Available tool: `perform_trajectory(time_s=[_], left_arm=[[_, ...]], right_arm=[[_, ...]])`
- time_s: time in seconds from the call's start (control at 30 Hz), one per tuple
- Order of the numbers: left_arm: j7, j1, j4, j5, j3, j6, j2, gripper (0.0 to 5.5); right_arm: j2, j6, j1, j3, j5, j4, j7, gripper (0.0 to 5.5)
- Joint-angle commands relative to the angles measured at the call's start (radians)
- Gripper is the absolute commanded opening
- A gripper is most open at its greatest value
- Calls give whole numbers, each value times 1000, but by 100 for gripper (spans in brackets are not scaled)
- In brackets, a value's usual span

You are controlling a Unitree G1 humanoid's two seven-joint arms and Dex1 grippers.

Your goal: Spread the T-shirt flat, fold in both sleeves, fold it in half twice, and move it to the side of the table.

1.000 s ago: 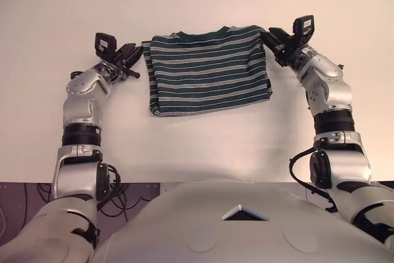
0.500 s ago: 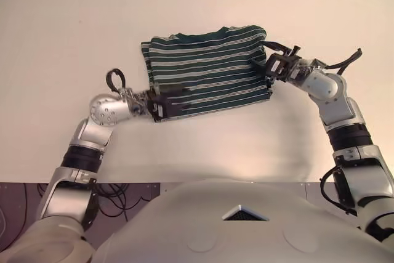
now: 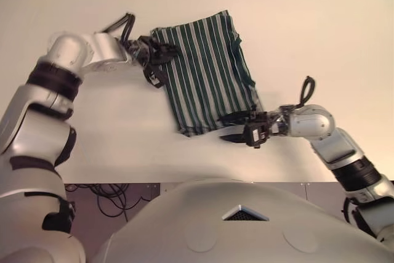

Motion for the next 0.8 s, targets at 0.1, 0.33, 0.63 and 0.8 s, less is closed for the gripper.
perform_trajectory(time_s=[0.1, 0.33, 0.63, 0.8], left_arm=[[469, -267, 364, 271, -311, 125, -212, 188], [609, -270, 367, -108, -90, -104, -61, 188], [119, 405, 96, -871, -14, -479, 295, 188], [-174, 533, 138, -1023, -60, -468, 277, 254]], right_arm=[[113, 37, -101, -23, -17, 17, -71, 234], [4, 105, 34, -229, 233, -119, -49, 234], [-170, -43, 214, -563, 282, 144, -3, 234], [-182, -162, 286, -550, 237, 242, 52, 297]])
